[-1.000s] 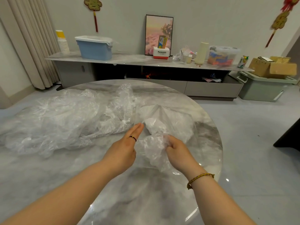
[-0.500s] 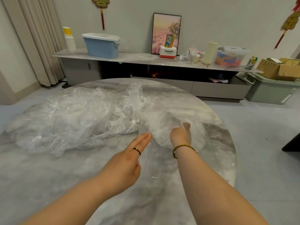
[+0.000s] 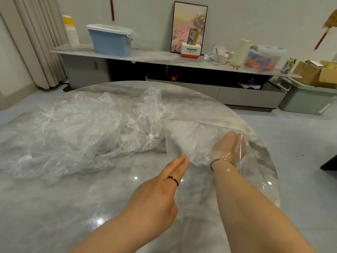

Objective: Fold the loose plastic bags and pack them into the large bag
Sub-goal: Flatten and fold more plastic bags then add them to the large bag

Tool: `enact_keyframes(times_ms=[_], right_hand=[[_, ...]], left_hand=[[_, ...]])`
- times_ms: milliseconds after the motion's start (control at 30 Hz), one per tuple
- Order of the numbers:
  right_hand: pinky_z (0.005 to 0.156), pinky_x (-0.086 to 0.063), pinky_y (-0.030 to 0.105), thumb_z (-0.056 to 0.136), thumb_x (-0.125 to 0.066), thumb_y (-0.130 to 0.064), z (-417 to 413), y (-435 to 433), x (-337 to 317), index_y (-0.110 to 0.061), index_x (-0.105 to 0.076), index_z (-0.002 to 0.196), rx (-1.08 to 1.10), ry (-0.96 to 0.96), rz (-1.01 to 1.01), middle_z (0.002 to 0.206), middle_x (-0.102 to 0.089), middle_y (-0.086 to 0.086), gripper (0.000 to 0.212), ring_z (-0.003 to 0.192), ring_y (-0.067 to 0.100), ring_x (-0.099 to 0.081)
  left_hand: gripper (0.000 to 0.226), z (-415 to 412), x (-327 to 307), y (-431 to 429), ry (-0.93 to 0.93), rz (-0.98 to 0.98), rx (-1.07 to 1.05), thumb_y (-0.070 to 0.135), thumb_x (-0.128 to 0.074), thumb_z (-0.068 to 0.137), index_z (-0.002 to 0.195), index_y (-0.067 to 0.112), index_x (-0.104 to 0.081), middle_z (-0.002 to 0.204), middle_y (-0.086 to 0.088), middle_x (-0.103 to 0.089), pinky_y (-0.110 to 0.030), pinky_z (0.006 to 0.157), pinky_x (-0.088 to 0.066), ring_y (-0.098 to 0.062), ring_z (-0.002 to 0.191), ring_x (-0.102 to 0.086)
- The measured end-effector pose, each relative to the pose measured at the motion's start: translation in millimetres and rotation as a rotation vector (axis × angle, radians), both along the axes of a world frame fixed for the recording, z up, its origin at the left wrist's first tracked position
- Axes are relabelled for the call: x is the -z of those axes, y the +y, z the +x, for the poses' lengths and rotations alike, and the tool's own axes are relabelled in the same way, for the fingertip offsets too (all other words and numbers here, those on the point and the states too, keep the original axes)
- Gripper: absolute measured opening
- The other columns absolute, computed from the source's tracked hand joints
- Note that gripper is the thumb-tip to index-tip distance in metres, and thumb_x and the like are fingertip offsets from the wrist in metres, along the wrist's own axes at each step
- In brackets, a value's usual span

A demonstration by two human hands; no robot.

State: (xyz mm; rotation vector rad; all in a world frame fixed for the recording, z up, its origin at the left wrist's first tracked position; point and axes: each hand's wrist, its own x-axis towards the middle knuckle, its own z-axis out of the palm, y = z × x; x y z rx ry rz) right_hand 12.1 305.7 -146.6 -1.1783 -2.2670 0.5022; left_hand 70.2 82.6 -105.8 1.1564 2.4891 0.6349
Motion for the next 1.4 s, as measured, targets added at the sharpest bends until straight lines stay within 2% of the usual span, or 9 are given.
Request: enact_keyframes(times_ms=[100, 233, 367, 467, 567, 667, 967, 1200, 1400], right_hand=[[0.107, -0.026, 0.036, 0.089, -0.04, -0.002, 8.8, -5.5, -4.6, -0.009, -0.056, 0.109, -0.001, -0.255, 0.088, 0.123, -0.047, 0.012, 0.027, 0.121, 0.029, -0.037], [0.117, 0.0, 0.04, 0.096, -0.029, -0.02, 18.2, -24.8, 4.7, -0.013, -0.014, 0.147, -0.232, -0.417, 0.255, 0.154, -0.011, 0.007, 0.053, 0.142, 0.023, -0.005], [0.118, -0.001, 0.037, 0.098, -0.025, -0.019, 7.3, -16.6, 13.4, -0.011, 0.001, 0.148, -0.416, -0.503, 0.316, 0.157, 0.001, 0.005, 0.057, 0.144, 0.019, -0.001], [0.118, 0.004, 0.04, 0.094, -0.027, -0.01, -9.4, 4.1, 22.0, -0.007, -0.022, 0.145, -0.348, -0.559, 0.282, 0.153, -0.019, 0.009, 0.052, 0.142, 0.02, -0.015], [0.113, -0.024, 0.037, 0.094, -0.029, -0.014, -20.8, 20.5, 18.6, -0.005, -0.045, 0.131, -0.242, -0.595, 0.101, 0.136, -0.043, 0.01, 0.041, 0.127, 0.026, -0.039], [0.108, -0.031, 0.04, 0.087, -0.031, -0.024, -21.5, 30.2, 12.5, -0.006, -0.056, 0.117, -0.225, -0.642, -0.027, 0.127, -0.052, 0.012, 0.043, 0.118, 0.03, -0.046], [0.116, -0.002, 0.039, 0.1, -0.022, -0.023, -9.6, 35.5, 9.4, -0.004, -0.012, 0.147, -0.141, -0.637, -0.004, 0.155, -0.009, 0.013, 0.052, 0.143, 0.026, -0.007], [0.116, 0.003, 0.039, 0.1, -0.021, -0.035, 19.2, 19.0, -4.0, -0.001, 0.002, 0.146, -0.208, -0.616, 0.168, 0.155, 0.004, 0.013, 0.062, 0.144, 0.025, 0.004], [0.113, -0.017, 0.03, 0.099, -0.03, -0.026, 50.7, 0.9, -9.1, -0.004, -0.02, 0.143, -0.397, -0.523, 0.168, 0.148, -0.025, 0.011, 0.049, 0.138, 0.024, -0.022]], left_hand=[[0.085, -2.0, 2.6, 0.7, -0.007, -0.014, -0.011, 0.006, -0.038, 0.09, 0.102, 0.057, 0.03, 0.105, 0.051, 0.04, -0.003, 0.059, -0.034, -0.003, 0.067, -0.041], [0.085, -3.1, 3.4, 0.5, -0.008, -0.011, -0.023, 0.007, -0.038, 0.09, 0.1, 0.057, 0.031, 0.103, 0.052, 0.04, -0.005, 0.061, -0.035, -0.005, 0.07, -0.042], [0.084, -2.3, 1.5, 0.2, -0.001, -0.03, -0.003, 0.007, -0.037, 0.09, 0.102, 0.058, 0.029, 0.103, 0.051, 0.04, -0.003, 0.057, -0.032, 0.002, 0.062, -0.04], [0.084, -2.7, 1.5, -0.6, 0.0, -0.043, -0.015, 0.006, -0.036, 0.09, 0.099, 0.057, 0.031, 0.101, 0.05, 0.041, -0.002, 0.058, -0.033, 0.006, 0.058, -0.038], [0.085, -5.0, 3.0, -1.0, -0.014, -0.044, -0.045, 0.004, -0.035, 0.089, 0.099, 0.055, 0.032, 0.101, 0.05, 0.04, -0.003, 0.058, -0.033, 0.007, 0.058, -0.039], [0.086, -7.2, 6.7, -1.3, -0.036, -0.055, -0.067, 0.004, -0.035, 0.089, 0.099, 0.056, 0.032, 0.102, 0.05, 0.039, -0.006, 0.055, -0.034, 0.002, 0.057, -0.039], [0.081, -13.7, 20.9, 8.5, -0.057, -0.043, -0.108, 0.005, -0.034, 0.091, 0.105, 0.055, 0.028, 0.105, 0.052, 0.036, -0.01, 0.06, -0.034, -0.003, 0.064, -0.042], [0.077, -20.5, 25.3, 51.0, -0.018, -0.024, -0.138, -0.001, -0.034, 0.091, 0.145, 0.034, 0.008, 0.143, 0.032, 0.02, -0.017, 0.074, -0.039, -0.015, 0.097, -0.055], [0.058, -19.5, 25.7, 47.5, 0.012, -0.078, -0.03, 0.031, -0.044, 0.095, 0.146, 0.034, -0.016, 0.153, 0.016, 0.016, -0.025, 0.099, -0.039, -0.011, 0.128, -0.041]])
